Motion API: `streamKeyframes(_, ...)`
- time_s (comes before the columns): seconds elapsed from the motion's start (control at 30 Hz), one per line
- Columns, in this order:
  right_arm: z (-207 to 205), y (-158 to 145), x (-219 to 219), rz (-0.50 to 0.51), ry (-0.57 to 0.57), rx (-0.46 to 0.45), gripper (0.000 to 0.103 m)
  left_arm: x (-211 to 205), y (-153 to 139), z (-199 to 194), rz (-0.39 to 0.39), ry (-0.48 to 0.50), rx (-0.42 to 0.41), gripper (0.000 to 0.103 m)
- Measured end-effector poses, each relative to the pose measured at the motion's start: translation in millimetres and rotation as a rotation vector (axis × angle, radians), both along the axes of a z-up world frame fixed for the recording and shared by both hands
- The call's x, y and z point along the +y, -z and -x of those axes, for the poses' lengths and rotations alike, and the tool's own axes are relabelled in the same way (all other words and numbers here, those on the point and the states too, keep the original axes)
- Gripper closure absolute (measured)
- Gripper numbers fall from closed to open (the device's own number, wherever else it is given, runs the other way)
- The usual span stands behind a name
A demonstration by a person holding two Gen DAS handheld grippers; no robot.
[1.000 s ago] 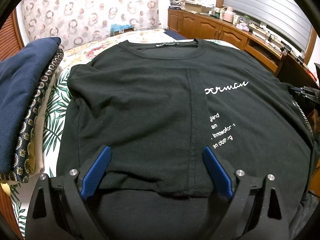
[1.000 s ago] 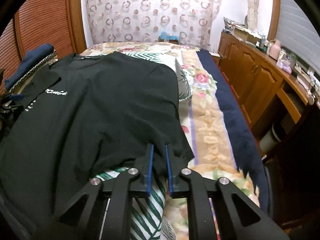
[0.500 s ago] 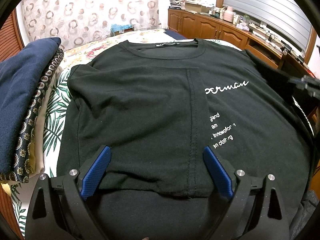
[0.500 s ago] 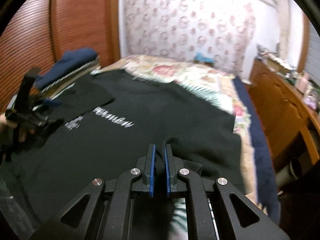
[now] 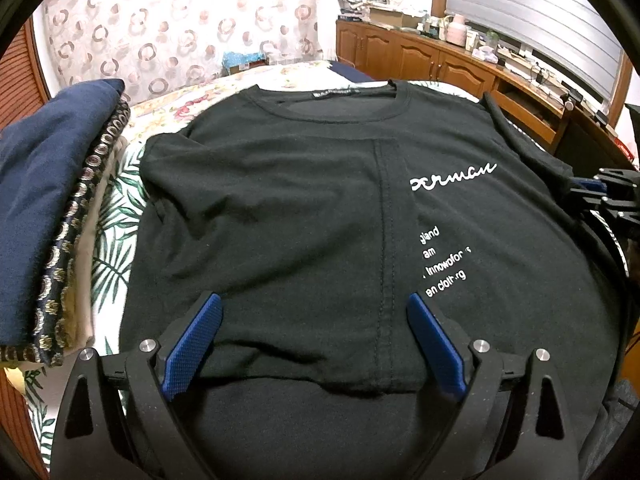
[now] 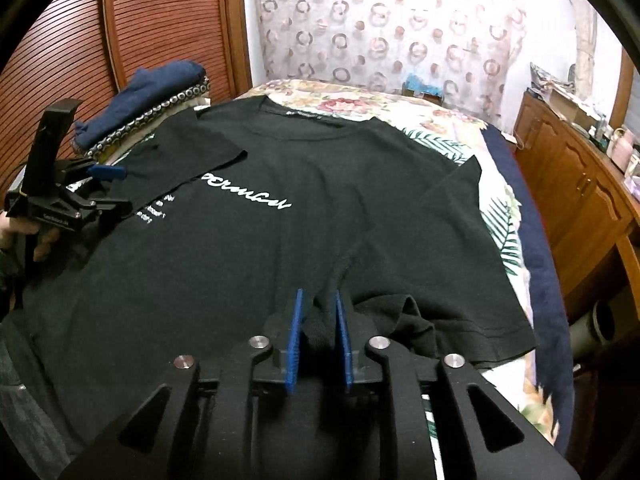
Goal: Fold small clothes
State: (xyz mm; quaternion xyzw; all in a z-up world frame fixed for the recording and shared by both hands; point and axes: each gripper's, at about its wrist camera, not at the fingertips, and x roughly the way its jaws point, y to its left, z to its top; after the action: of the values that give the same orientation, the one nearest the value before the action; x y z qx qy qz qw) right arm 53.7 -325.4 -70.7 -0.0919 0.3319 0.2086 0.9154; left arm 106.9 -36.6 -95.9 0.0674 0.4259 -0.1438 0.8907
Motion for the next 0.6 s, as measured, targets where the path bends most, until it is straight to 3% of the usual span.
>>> streamKeyframes(0.13,14.4,-18.2,-3.6,-0.033,0.013,-0.042,0.054,1.2,-11.6,7.4,0.007,-0.013,-0.049,0.009)
streamKeyframes(0.3,9.8,-23.5,-25.6,-0.024,0.104,-0.068,0.051,1.3,-31.6,17.5,0.061,-0.016,-0.107,0.009)
streamKeyframes(0.6,-25.7,1.7,-55.8,0.000,0.239,-0.006,0.051,-10.4,-49.1,32.9,0.105,0.004,-0.165,0.009)
